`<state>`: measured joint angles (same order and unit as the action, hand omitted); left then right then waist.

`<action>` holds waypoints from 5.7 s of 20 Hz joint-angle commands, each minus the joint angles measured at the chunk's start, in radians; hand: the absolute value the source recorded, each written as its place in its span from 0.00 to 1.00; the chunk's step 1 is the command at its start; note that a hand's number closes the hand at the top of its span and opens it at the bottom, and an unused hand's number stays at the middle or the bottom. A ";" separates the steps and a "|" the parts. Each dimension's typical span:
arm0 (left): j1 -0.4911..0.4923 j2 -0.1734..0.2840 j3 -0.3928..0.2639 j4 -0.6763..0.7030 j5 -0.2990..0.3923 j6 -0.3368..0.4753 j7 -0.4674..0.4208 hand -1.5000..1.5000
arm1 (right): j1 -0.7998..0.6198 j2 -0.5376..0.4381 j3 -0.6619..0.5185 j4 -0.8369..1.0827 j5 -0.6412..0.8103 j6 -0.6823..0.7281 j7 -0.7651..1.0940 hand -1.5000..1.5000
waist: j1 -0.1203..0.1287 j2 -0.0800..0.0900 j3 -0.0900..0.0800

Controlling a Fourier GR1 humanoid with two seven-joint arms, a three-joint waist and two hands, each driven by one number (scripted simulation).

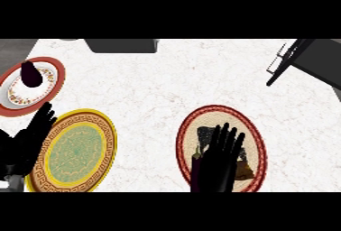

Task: Pick the sweet potato from the placemat and place it in the tiered shelf

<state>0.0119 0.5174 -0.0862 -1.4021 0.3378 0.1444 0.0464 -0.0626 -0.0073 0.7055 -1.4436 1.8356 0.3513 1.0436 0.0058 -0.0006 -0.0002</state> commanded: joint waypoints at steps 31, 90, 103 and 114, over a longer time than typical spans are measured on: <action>-0.009 -0.070 0.120 0.029 -0.095 -0.100 0.006 0.50 | -0.115 -0.087 -0.381 -0.062 -0.291 -0.251 -0.299 1.00 | -0.017 0.003 0.003; 0.059 -0.187 0.175 -0.087 -0.215 -0.155 0.057 0.50 | -0.798 -0.766 -1.073 0.199 -0.950 -0.094 -0.464 1.00 | 0.007 0.002 0.000; -0.028 -0.168 0.217 -0.008 -0.205 -0.203 0.060 0.50 | -0.878 -0.806 -1.175 0.668 -0.934 -0.393 -0.579 0.00 | 0.014 0.006 0.001; 0.006 -0.192 0.222 -0.053 -0.235 -0.188 0.076 0.50 | -0.910 -0.817 -1.176 0.846 -0.973 -0.499 -0.784 0.00 | 0.015 0.005 0.001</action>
<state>0.0064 0.3280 0.1289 -1.4431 0.1080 -0.0433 0.1185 -0.9575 -0.8447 -0.4542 -0.6481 0.8852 -0.0892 0.2988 0.0181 -0.0003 -0.0042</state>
